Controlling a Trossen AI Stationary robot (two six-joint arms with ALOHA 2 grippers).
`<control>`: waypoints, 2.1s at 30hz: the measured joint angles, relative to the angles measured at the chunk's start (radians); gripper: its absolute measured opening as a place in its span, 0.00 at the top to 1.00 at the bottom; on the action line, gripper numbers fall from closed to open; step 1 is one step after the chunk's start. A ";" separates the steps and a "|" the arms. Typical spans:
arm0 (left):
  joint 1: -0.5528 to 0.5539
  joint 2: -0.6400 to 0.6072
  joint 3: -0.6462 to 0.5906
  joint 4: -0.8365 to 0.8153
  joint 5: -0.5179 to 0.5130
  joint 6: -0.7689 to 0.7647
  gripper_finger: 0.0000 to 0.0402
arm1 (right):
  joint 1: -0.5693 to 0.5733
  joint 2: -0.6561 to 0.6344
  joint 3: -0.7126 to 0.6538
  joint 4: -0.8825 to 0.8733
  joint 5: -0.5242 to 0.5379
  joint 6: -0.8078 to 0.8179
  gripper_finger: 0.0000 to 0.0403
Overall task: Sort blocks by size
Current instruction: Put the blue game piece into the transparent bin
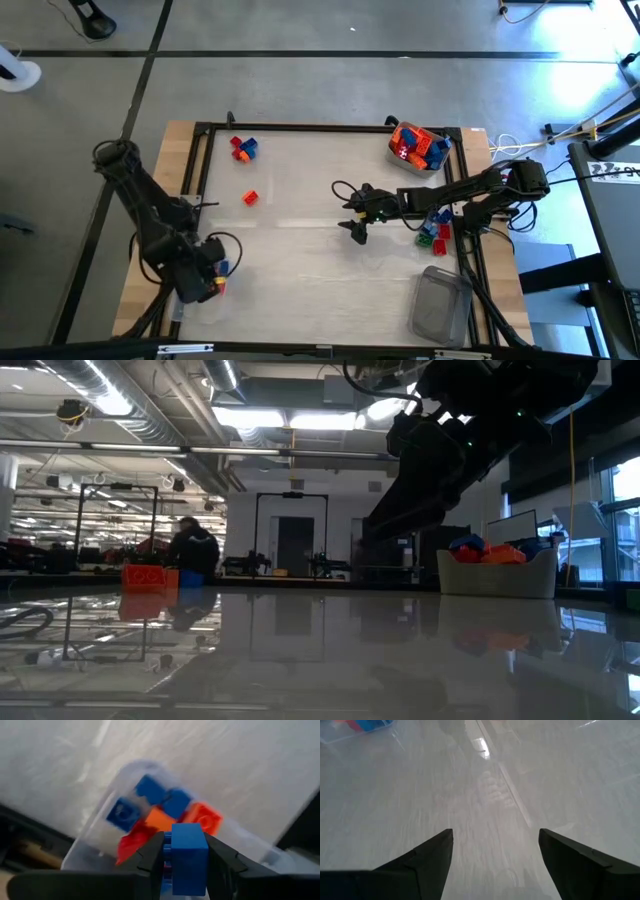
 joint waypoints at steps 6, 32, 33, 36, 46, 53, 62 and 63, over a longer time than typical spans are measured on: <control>-0.041 0.001 -0.076 0.001 -0.002 -0.131 0.71 | 0.000 0.000 0.000 0.002 0.000 0.000 0.27; 0.270 -0.081 -0.094 0.165 -0.201 0.252 0.50 | 0.000 0.000 0.000 0.002 0.031 -0.002 0.27; 0.299 -0.082 -0.093 0.166 -0.214 0.274 0.50 | 0.000 0.000 0.000 0.002 0.032 -0.002 0.27; 0.402 -0.083 -0.093 0.162 -0.251 0.340 0.50 | 0.000 0.000 0.000 0.002 0.032 -0.002 0.27; 0.767 -0.083 -0.093 0.162 -0.296 0.619 0.50 | 0.000 0.000 0.000 0.002 0.032 -0.001 0.27; 1.008 -0.083 -0.092 0.162 -0.313 0.757 0.50 | 0.000 0.000 0.000 0.002 0.046 -0.001 0.27; 1.295 -0.081 -0.133 0.385 -0.322 0.976 0.50 | 0.000 0.000 0.000 0.002 0.049 -0.003 0.27; 1.320 -0.077 -0.133 0.409 -0.322 0.996 0.50 | 0.000 0.000 0.000 0.001 0.049 -0.009 0.27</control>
